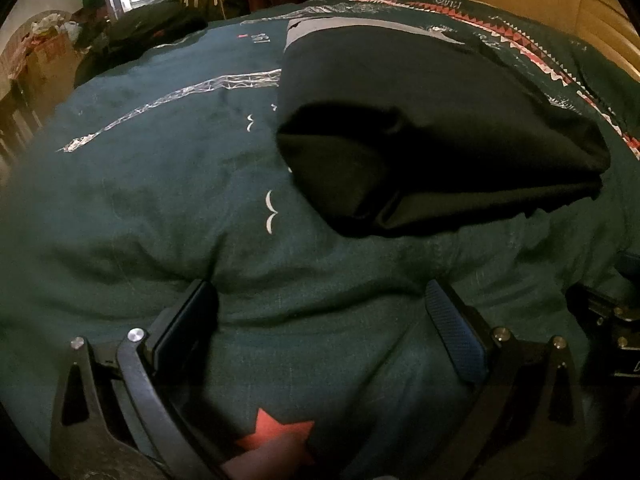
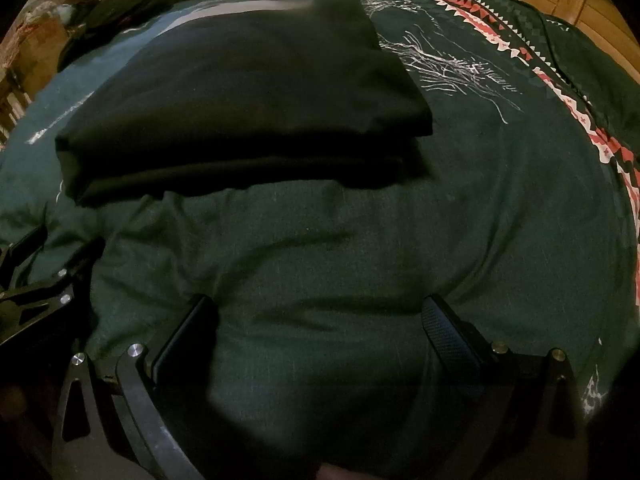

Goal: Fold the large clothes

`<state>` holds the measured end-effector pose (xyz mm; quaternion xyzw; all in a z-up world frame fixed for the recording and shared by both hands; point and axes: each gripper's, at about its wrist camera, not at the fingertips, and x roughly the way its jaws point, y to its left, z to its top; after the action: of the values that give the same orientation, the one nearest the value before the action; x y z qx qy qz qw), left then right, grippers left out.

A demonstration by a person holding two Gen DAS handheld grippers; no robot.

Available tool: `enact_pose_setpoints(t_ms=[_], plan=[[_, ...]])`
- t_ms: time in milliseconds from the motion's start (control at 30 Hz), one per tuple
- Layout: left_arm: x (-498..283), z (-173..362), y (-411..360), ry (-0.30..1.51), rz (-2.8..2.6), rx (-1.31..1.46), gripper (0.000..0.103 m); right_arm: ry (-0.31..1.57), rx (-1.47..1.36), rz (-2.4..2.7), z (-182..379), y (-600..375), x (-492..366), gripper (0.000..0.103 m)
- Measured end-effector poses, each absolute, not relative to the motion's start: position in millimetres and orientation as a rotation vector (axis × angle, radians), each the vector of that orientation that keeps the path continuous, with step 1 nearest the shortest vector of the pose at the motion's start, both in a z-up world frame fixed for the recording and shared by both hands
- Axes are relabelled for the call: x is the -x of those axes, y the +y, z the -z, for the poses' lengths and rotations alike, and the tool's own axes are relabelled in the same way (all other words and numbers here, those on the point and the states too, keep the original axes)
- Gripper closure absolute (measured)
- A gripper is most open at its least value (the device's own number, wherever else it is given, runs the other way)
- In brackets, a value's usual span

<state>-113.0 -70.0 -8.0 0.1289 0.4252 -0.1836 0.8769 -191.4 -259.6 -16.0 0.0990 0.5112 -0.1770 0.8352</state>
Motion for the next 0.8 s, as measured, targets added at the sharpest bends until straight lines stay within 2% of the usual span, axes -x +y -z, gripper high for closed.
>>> enact_pose_setpoints(t_ms=[800], plan=[[112.4, 11.4, -69.9, 0.884, 0.400, -0.269, 0.000, 1.079, -0.208, 0.374, 16.7, -259.0, 191.7, 0.000]])
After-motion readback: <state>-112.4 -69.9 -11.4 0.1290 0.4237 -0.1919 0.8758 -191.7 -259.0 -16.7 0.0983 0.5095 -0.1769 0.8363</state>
